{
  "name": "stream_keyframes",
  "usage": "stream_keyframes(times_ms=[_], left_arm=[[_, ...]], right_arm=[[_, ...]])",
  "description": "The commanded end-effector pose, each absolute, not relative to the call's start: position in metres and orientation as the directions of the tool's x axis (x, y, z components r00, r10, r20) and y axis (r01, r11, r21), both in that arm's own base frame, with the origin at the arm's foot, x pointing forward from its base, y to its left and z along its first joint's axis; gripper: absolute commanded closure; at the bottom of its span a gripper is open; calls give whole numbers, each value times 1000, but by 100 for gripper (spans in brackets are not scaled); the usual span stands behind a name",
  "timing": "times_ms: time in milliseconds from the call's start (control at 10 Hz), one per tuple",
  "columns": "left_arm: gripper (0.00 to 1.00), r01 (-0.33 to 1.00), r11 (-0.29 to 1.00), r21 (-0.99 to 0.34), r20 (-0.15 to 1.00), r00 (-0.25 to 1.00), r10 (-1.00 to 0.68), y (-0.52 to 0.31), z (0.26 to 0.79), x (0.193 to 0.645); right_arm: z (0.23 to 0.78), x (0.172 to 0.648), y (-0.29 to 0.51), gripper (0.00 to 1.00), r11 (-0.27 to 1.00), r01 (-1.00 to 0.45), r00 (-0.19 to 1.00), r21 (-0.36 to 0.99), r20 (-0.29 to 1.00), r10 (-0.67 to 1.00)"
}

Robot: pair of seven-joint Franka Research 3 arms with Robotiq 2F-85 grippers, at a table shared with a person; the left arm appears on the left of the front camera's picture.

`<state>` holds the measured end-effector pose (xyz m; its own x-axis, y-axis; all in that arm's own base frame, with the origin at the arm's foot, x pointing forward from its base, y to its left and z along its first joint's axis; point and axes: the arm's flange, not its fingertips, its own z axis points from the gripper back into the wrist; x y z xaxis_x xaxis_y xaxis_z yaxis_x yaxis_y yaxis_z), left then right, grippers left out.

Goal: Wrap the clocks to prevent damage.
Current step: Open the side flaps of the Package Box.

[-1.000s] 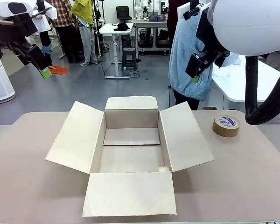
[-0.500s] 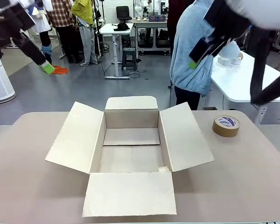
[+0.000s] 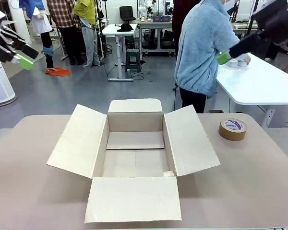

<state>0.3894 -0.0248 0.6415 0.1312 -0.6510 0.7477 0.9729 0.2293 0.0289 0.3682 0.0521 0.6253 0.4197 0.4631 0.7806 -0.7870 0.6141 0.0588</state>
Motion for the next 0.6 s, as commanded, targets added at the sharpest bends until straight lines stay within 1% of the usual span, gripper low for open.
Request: stream_keyframes(times_ms=[0, 300, 400, 500], left_arm=[[0, 968, 247, -31, 810, 170, -562, 5, 638, 388], [0, 958, 277, -76, 831, 214, -514, 39, 632, 381], [0, 956, 280, -83, 827, 223, -517, 45, 629, 378], [0, 951, 301, -75, 799, 238, -552, 43, 629, 380]], right_arm=[[605, 365, 27, 0, 559, -824, 378, 93, 826, 419], [595, 361, 2, 0, 574, -812, 380, 108, 844, 379], [595, 359, -2, 0, 577, -809, 383, 108, 842, 379], [595, 359, 0, 0, 609, -786, 405, 106, 833, 378]])
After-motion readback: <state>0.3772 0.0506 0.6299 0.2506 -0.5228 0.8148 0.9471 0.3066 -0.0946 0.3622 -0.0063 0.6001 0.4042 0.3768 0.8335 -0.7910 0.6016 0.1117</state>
